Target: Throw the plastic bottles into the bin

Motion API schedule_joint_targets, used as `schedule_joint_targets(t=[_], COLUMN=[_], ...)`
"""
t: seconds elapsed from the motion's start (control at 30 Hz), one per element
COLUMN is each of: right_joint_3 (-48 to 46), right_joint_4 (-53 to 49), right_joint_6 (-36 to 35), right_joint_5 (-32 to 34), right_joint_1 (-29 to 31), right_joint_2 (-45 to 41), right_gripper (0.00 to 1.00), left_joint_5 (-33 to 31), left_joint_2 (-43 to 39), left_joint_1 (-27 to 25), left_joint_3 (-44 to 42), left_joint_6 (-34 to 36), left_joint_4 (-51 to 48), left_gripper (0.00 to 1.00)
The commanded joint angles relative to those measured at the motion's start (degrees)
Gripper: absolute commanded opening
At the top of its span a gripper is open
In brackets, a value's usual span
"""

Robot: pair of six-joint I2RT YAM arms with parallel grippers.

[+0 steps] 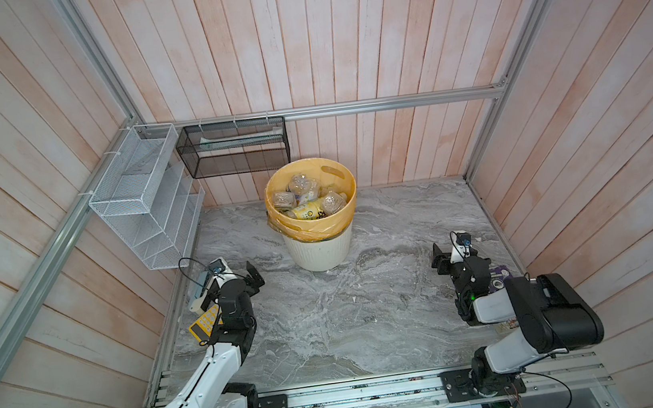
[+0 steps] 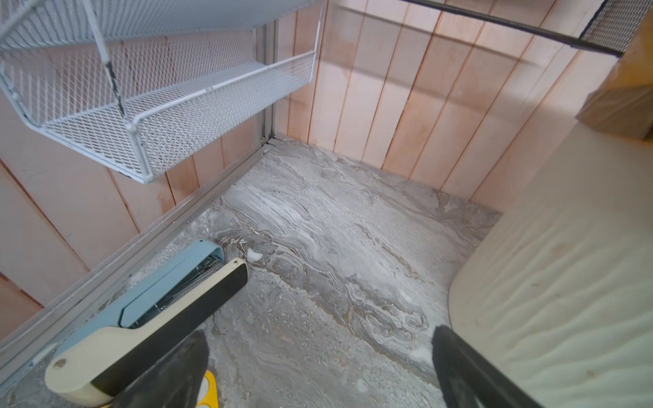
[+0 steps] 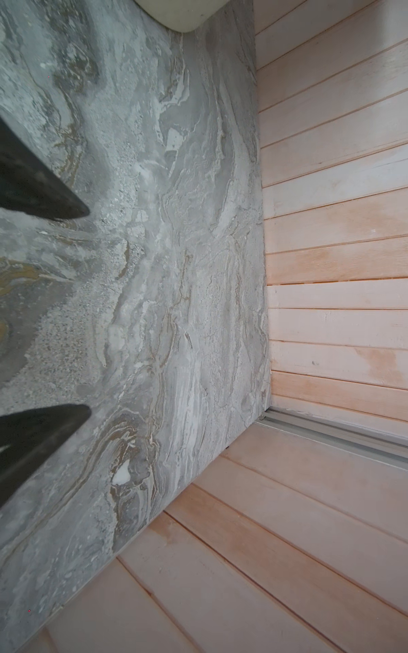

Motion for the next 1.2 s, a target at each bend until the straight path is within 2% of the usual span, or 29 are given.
schedule_joint_targets(t=[0.0,0.13,0.17,0.2,0.37,0.47,0.57,0.63,0.7,0.73,0.8,0.87,1.17], right_joint_3=[0.84,0.80,0.78,0.82,0.78,0.82,0.83,0.80,0.91,0.83,0.89,0.82,0.85], right_joint_4=[2.93,2.82,3.26,2.91,3.03,3.00,3.04,3.04,3.03,3.04,3.04,3.04,3.03], right_joint_6=[-0.60,-0.64,-0.64,-0.60,-0.60,-0.60,-0.64,-0.62,-0.64,-0.63,-0.63,-0.64,-0.64], right_joint_5=[-1.35,-1.29,-1.28,-1.31,-1.28,-1.20,-1.27,-1.21,-1.22,-1.23,-1.25,-1.28,-1.28], right_joint_1=[-0.01,0.02,-0.04,-0.03,0.00,-0.01,-0.04,-0.04,-0.04,0.02,-0.03,0.02,-0.02], right_joint_2=[0.08,0.22,0.34,0.27,0.31,0.34,0.34,0.30,0.30,0.33,0.34,0.27,0.34], right_gripper=[0.82,0.89,0.97,1.00,1.00,1.00,1.00,1.00,1.00,1.00,1.00,1.00,1.00], left_joint_5=[-3.52,-4.36,-4.47,-4.35,-1.97,2.79,10.27,15.17,20.17,21.41,25.02,26.36,25.94], left_joint_2=[1.29,3.67,5.08,6.74,18.04,24.26,28.78,28.80,32.05,32.36,30.47,31.27,31.07], left_joint_1=[0.12,0.12,0.16,0.19,1.42,2.96,4.66,6.00,7.26,7.45,7.85,8.64,8.99], left_joint_3=[-1.31,-2.54,-3.06,-3.41,-4.82,-5.01,-4.85,-5.09,-6.72,-6.69,-4.43,-3.73,-2.94], left_joint_6=[2.55,4.83,6.26,7.87,14.46,15.63,16.34,15.95,16.62,16.81,17.52,17.06,16.55], left_joint_4=[4.46,10.89,13.77,16.50,32.51,40.72,44.59,43.44,50.56,51.31,43.40,43.60,41.68], left_gripper=[1.00,0.99,1.00,1.00,1.00,1.00,1.00,1.00,1.00,1.00,1.00,1.00,1.00])
